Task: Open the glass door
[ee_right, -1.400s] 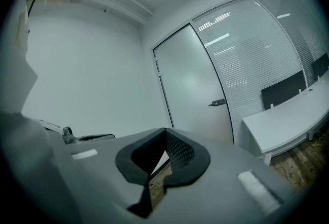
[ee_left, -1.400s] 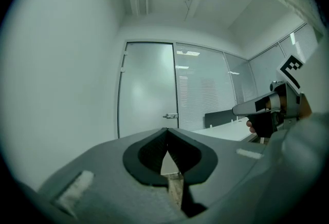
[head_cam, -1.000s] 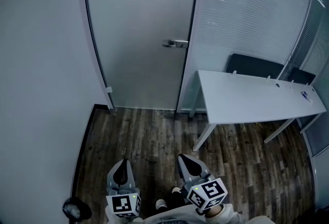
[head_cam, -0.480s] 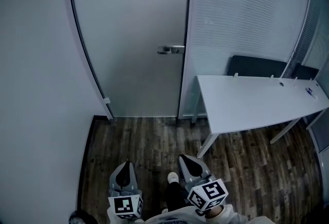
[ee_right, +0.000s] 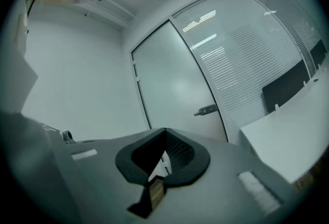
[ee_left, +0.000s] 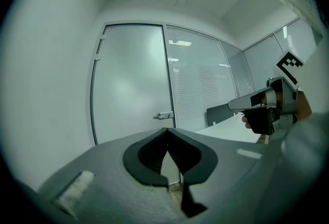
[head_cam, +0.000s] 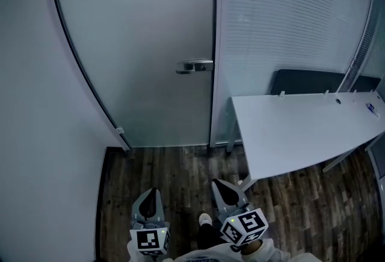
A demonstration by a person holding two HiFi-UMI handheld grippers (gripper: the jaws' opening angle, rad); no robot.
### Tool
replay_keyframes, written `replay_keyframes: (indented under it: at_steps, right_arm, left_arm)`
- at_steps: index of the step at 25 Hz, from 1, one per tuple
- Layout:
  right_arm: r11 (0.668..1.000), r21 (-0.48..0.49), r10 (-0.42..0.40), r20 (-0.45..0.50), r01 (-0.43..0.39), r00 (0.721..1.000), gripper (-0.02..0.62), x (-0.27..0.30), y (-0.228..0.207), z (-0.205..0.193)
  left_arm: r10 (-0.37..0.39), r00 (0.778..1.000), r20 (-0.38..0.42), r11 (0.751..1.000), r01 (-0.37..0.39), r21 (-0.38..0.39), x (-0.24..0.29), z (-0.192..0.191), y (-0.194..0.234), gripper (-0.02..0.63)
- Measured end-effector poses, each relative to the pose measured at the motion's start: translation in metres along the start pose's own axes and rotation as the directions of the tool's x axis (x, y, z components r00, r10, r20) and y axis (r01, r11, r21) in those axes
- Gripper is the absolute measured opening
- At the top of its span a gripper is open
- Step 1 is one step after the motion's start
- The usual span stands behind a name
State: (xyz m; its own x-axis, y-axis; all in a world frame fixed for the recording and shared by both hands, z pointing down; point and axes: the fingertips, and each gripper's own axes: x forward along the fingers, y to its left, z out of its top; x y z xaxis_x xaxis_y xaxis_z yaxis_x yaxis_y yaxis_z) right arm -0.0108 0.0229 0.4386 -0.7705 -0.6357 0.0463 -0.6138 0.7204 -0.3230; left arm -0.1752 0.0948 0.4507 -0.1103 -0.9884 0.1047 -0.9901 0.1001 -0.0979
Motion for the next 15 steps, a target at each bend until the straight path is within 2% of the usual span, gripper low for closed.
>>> replay_keyframes:
  at_steps: [15]
  right_arm:
    - [1.0, 0.017, -0.021, -0.012, 0.021, 1.0, 0.003, 0.114, -0.115, 0.045]
  left_arm:
    - [-0.035, 0.999, -0.004, 0.999, 0.035, 0.027, 0.177, 0.028, -0.01, 0.002]
